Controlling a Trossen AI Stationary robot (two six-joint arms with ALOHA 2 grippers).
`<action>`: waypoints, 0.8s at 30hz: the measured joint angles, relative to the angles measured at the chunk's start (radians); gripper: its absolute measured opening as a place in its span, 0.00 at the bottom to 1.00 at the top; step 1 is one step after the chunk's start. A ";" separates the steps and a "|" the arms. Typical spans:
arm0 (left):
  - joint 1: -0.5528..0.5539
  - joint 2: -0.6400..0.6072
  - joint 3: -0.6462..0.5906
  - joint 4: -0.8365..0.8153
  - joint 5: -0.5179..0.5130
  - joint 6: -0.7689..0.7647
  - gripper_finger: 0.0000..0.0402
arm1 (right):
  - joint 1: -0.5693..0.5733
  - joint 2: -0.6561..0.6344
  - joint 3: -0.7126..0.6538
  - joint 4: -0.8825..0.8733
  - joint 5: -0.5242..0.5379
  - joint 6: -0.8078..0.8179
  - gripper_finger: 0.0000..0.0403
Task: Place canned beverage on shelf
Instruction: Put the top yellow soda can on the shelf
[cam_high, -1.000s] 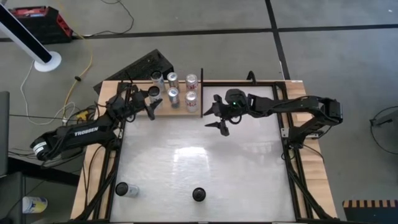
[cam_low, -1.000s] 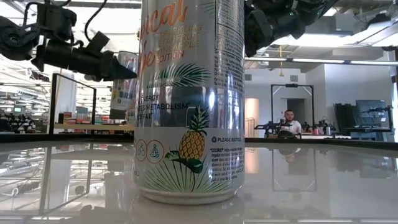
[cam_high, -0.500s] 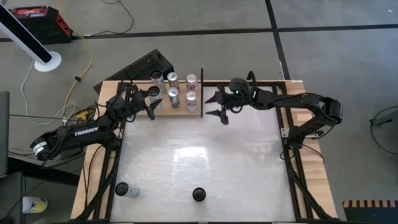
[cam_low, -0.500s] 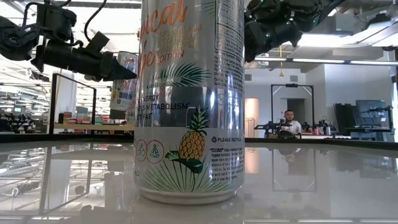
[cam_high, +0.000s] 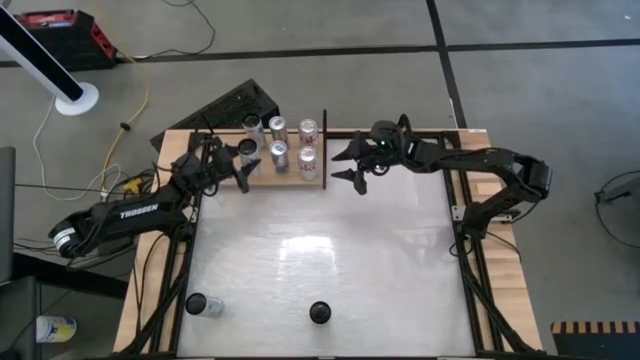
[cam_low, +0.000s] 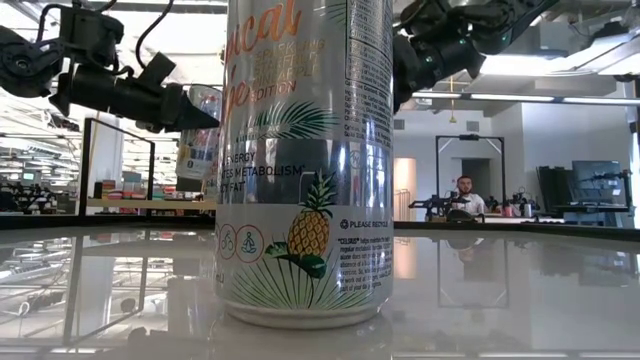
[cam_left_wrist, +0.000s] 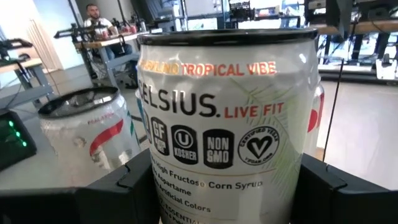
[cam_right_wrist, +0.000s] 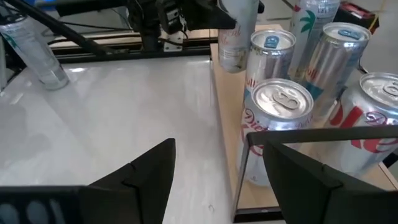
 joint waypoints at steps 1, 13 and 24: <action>0.000 0.002 0.000 -0.007 0.000 0.000 0.57 | 0.000 0.002 0.000 0.003 0.000 0.000 0.66; -0.062 0.006 -0.014 0.010 0.228 -0.033 0.57 | 0.088 0.005 0.000 0.258 -0.075 0.018 0.66; -0.337 0.006 -0.014 0.001 0.352 -0.024 0.57 | 0.288 0.044 -0.003 0.421 0.054 -0.183 0.66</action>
